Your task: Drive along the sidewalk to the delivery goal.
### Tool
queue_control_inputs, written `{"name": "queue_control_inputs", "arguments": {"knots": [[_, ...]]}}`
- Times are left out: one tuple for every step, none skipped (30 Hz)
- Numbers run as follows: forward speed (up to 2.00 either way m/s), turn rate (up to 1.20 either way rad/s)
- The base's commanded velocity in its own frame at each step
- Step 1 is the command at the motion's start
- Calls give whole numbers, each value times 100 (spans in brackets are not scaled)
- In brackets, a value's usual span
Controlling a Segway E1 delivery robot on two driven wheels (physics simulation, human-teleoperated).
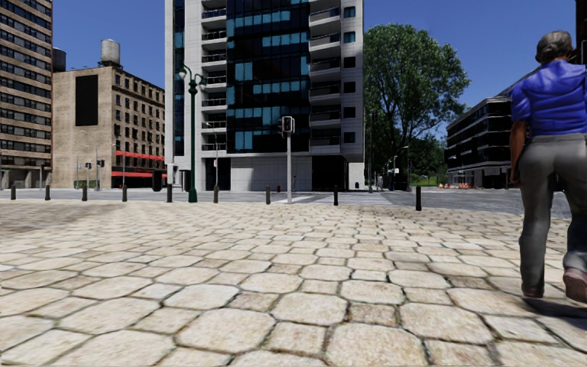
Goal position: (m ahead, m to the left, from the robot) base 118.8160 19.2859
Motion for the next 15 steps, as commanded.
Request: {"name": "queue_control_inputs", "arguments": {"knots": [[200,0],[200,0],[200,0],[200,0],[200,0],[200,0],[200,0],[200,0],[200,-29],[200,-30],[200,-31],[200,-34],[200,-36],[200,-36],[200,-36]]}}
